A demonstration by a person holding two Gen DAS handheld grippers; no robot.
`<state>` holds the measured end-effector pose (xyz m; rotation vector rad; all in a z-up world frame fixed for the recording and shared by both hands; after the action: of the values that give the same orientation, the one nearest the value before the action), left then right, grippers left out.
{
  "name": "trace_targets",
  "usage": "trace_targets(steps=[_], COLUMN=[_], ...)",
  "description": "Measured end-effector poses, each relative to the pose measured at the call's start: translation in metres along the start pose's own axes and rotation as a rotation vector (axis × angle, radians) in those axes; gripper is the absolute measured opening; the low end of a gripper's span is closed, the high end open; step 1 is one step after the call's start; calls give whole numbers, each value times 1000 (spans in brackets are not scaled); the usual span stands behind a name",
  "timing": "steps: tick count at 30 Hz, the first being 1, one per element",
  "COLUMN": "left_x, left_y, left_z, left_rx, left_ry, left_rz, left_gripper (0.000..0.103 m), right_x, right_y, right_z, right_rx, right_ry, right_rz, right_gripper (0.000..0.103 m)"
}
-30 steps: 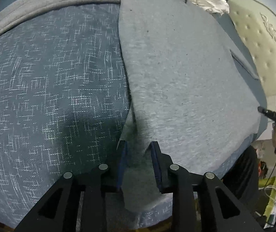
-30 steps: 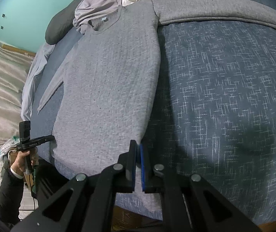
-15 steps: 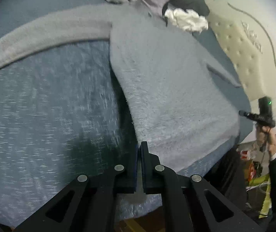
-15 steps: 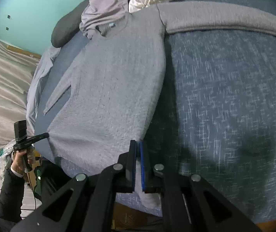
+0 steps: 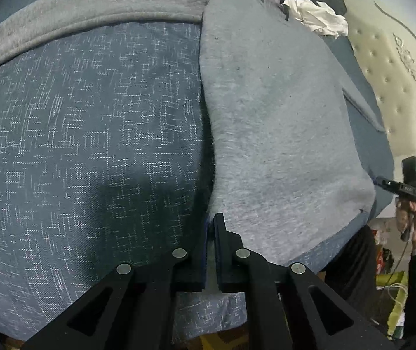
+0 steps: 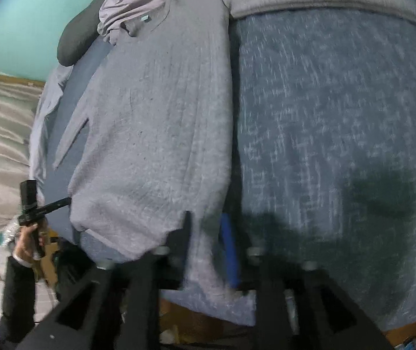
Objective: Fold clothes
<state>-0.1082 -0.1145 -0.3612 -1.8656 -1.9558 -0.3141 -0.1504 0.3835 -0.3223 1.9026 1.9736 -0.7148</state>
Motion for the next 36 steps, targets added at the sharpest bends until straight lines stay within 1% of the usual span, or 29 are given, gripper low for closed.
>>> trace_targets(steps=[2, 4, 6, 10, 14, 17, 18, 19, 21, 22, 23, 24, 26, 29, 32, 34, 36], left_x=[-2, -3, 0, 10, 14, 17, 17, 20, 24, 27, 27, 26, 28, 34, 42, 46, 49], left_y=[2, 6, 10, 21, 29, 33, 33, 33, 33, 34, 35, 36, 38, 36, 34, 35, 38], left_z=[-2, -4, -4, -1, 8, 12, 13, 16, 18, 18, 16, 15, -8, -26, -43, -51, -53], left_rx=[-5, -10, -19, -47, -68, -77, -77, -78, -79, -80, -79, -79, -73, -50, -26, -24, -32], left_ry=[-3, -1, 3, -3, -9, -18, -19, -19, -19, -18, -17, -16, -15, -15, -14, -17, -29], left_rz=[5, 12, 28, 51, 70, 92, 98, 104, 114, 120, 127, 134, 146, 158, 167, 178, 190], left_gripper=[13, 24, 30, 37, 37, 36, 32, 18, 8, 5, 4, 4, 4, 4, 4, 4, 4], right_x=[-1, -1, -2, -6, -7, -4, -2, -3, -3, -3, -2, -1, -1, -10, -19, -23, -26], right_y=[0, 2, 7, 16, 21, 26, 27, 29, 32, 34, 36, 38, 41, 39, 35, 32, 33], right_z=[-3, -1, 1, 7, 11, 14, 14, 15, 17, 17, 18, 19, 16, 1, -20, -38, -49], right_rx=[3, -12, -33, -62, -84, -103, -105, -105, -104, -105, -108, -111, -109, -85, -55, -30, -19], right_ry=[-15, -29, -22, -19, 3, 40, 46, 50, 64, 72, 80, 87, 81, 57, 29, 5, 5], right_rz=[8, -2, -16, -40, -67, -98, -105, -114, -138, -149, -152, -155, -154, -167, -173, -163, -169], right_gripper=[33, 33, 33, 33, 33, 33, 33, 33, 33, 32, 22, 14, 9, 5, 4, 3, 3])
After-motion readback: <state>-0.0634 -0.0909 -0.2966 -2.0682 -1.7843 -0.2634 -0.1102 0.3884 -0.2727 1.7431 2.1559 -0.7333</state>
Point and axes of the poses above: each gripper's, at about its wrist camera, not at the fingertips, and z roughly the way its jaws point, x to its right, y to its underside, the point moved 7 cm from there along z, roughly the way its jaws point, and after that the axes turned 3 degrees about -z, right-handed, at the moved point
